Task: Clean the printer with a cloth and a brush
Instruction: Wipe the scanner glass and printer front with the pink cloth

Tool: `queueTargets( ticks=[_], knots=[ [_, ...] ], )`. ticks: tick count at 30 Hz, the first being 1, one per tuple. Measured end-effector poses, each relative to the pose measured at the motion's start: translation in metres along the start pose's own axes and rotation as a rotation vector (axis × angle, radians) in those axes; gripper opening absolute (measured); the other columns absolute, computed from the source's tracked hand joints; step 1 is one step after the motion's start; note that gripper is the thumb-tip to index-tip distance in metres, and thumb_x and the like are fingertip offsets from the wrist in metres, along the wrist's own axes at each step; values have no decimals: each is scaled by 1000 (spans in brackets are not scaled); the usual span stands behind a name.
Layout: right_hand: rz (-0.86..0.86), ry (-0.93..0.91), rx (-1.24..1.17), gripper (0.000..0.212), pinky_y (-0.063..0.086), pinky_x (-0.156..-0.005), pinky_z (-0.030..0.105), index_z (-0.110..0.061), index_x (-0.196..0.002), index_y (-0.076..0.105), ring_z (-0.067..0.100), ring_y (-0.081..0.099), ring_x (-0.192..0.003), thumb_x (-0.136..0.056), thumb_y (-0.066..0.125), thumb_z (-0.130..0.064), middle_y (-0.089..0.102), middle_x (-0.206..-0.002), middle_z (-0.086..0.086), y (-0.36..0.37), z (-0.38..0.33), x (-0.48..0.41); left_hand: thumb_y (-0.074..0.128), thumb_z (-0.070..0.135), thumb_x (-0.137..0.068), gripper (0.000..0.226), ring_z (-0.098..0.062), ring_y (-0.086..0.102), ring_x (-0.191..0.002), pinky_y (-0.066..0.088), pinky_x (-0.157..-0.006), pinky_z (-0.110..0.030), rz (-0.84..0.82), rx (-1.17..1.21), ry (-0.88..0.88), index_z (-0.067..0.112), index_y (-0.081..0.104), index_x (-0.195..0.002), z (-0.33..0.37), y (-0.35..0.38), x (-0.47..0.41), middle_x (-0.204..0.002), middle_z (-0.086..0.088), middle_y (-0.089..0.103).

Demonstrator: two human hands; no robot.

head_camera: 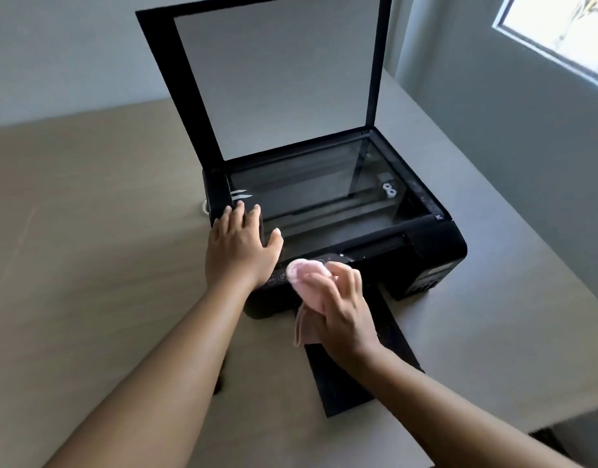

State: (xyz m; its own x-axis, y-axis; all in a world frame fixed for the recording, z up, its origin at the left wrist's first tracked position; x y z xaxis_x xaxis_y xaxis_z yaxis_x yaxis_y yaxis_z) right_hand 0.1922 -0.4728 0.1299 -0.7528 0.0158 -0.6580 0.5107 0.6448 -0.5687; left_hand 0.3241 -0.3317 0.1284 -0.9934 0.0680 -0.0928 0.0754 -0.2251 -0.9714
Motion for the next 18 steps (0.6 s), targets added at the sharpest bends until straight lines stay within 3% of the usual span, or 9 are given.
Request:
queueTargets(
  ticks=[3,4,6,8,10,12,15,18],
  knots=[
    [445,833,-385,18,38,-88,10,-23,-115,40,-10,49,-107,-98,48,-24,49,-128,-6,-16,46,23,36,53,-90,65,-25,15,-146,11,-119,-39,10,3,11,22,33,-148,0,1,-1,-158,-7,24],
    [581,1057,-472,18,36,-89,10,-22,-117,38,-12,48,-110,-101,45,-25,48,-137,-5,-9,60,33,37,53,-90,66,-25,16,-146,11,-119,-40,13,5,14,21,33,-147,0,1,-2,-158,-8,25],
    [796,1313,-578,24,35,-93,16,-14,-125,36,4,49,-120,-102,40,-20,47,-143,-3,6,77,37,37,53,-90,66,-26,17,-146,12,-118,-41,14,5,27,21,34,-147,0,2,-2,-158,-8,25],
    [962,1436,-579,29,35,-85,15,-3,-129,39,20,53,-118,-102,40,-15,53,-133,7,20,81,34,37,53,-90,66,-27,17,-145,12,-118,-42,14,4,26,21,34,-147,-1,2,-2,-158,-9,25],
    [1007,1577,-554,33,34,-74,19,-2,-128,43,29,56,-109,-102,39,-23,55,-126,16,43,69,38,37,52,-90,66,-28,17,-145,12,-118,-43,15,2,29,20,34,-147,-1,3,-2,-157,-10,26],
    [994,1671,-550,44,42,-81,31,-5,-124,46,37,57,-109,-97,35,-38,58,-122,19,68,46,45,37,52,-90,66,-29,19,-145,12,-118,-44,11,-1,38,19,34,-147,-1,3,-3,-157,-11,27],
    [870,1643,-557,59,46,-93,43,-5,-116,46,38,58,-110,-80,35,-50,63,-120,17,100,18,50,39,50,-89,65,-31,22,-143,14,-117,-45,21,-1,53,17,36,-145,1,3,-3,-155,-13,30],
    [720,1653,-732,26,44,-93,34,-14,-119,44,28,59,-111,-95,42,-24,62,-124,9,108,3,57,41,49,-89,65,-31,22,-143,15,-117,-46,23,13,55,16,37,-145,-1,3,-2,-154,-13,32]
  ],
)
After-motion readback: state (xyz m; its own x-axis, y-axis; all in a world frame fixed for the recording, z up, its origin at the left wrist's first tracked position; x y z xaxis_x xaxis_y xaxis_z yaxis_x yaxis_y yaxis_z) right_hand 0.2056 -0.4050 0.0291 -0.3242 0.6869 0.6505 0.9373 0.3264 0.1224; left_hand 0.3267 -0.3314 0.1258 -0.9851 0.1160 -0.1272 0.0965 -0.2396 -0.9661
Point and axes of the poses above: each hand's wrist, its own x-axis away from the middle knuckle, its own y-axis out of the palm, z = x × y, the point moved 7 cm from there along -x, towards the middle knuckle
